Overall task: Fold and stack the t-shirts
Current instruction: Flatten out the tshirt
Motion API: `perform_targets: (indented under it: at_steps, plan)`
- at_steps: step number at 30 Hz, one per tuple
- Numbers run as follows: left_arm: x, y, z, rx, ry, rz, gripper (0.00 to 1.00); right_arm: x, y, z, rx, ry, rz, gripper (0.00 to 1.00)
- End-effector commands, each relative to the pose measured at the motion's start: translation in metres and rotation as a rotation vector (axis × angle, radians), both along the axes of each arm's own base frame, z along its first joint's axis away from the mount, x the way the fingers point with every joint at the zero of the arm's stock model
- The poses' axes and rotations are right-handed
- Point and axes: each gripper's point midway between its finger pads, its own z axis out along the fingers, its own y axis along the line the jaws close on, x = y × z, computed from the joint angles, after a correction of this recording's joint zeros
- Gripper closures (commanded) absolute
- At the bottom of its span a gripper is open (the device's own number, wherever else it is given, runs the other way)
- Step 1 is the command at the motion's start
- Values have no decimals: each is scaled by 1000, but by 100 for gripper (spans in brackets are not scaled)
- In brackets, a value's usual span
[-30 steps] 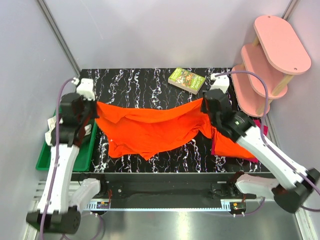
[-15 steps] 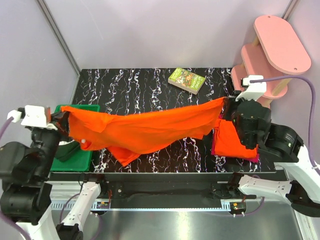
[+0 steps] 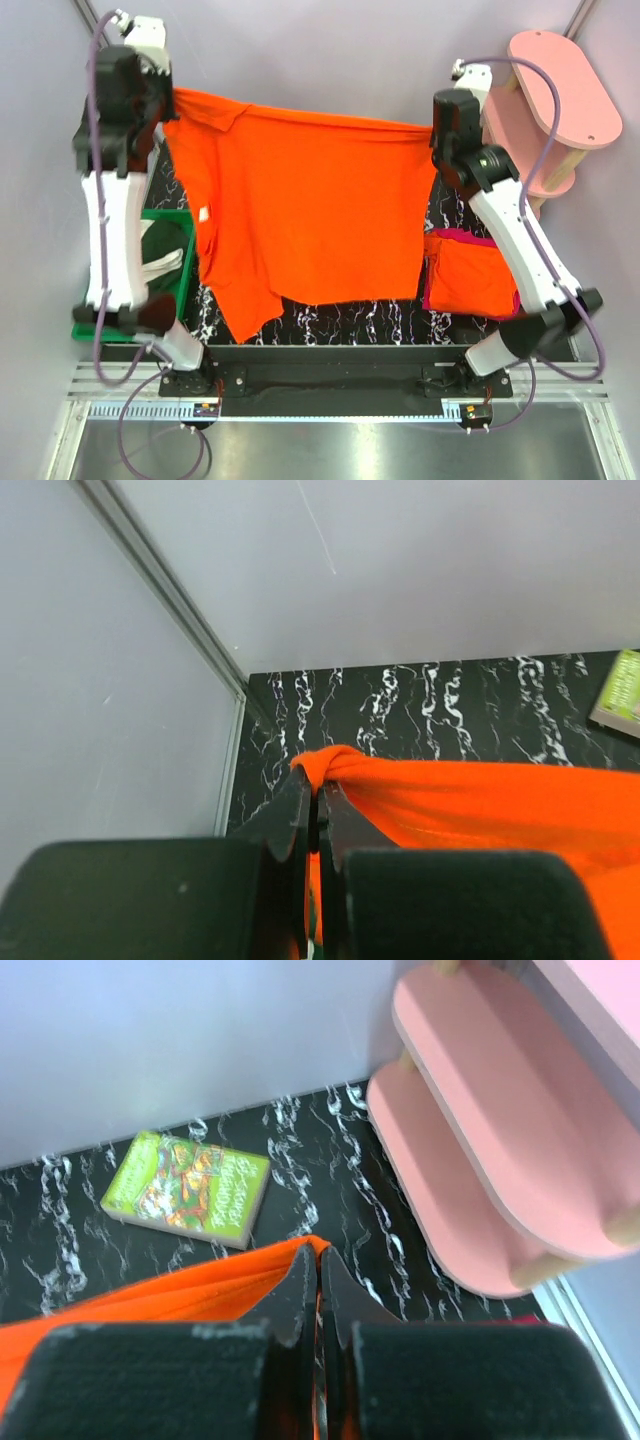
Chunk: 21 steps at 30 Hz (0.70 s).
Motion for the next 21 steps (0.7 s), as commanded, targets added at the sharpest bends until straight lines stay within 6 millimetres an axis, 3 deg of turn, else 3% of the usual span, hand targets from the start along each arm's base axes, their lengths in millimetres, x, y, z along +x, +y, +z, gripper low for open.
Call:
perform_targets:
  at_steps: [1,4,5,6,9,10,12,13,14,15,16,17,18,19,20,21]
  plan:
    - [-8,21,81,23,-220,103,100,9,-8,96,108,-242,-19,100]
    - [-4,17,81,7,-225,86,100,7,-2,126,138,-306,22,100]
    - [-11,16,85,-4,-240,80,100,3,-2,130,143,-315,30,100]
    - [-6,15,73,-4,-209,77,100,1,-3,130,143,-315,33,100]
    - [-18,12,71,-18,-211,63,100,-7,-6,116,128,-283,34,100]
    - [-22,12,70,-23,-212,60,100,-6,-5,100,115,-249,36,100]
    - [-39,9,69,-40,-215,47,100,-21,-9,100,123,-255,45,100]
    - [-45,9,67,-45,-214,43,100,-22,-7,81,104,-216,51,100]
    - [-47,5,51,-53,-176,25,100,-39,-9,87,112,-238,64,100]
    - [-71,4,58,-63,-208,14,100,-47,-11,84,105,-236,66,100]
    - [-83,2,57,-69,-217,-1,100,-51,-12,65,77,-195,66,100]
    - [-85,-4,32,-83,-160,-30,100,-70,-19,71,83,-222,66,100]
    - [-115,-5,40,-92,-208,-43,100,-79,-18,67,70,-215,69,100]
    - [-125,-9,33,-105,-202,-61,100,-86,-20,55,44,-190,70,100]
    - [-130,-10,17,-108,-172,-66,100,-103,-28,63,46,-219,66,100]
    - [-145,-9,19,-109,-193,-68,100,-112,-30,60,31,-211,61,100]
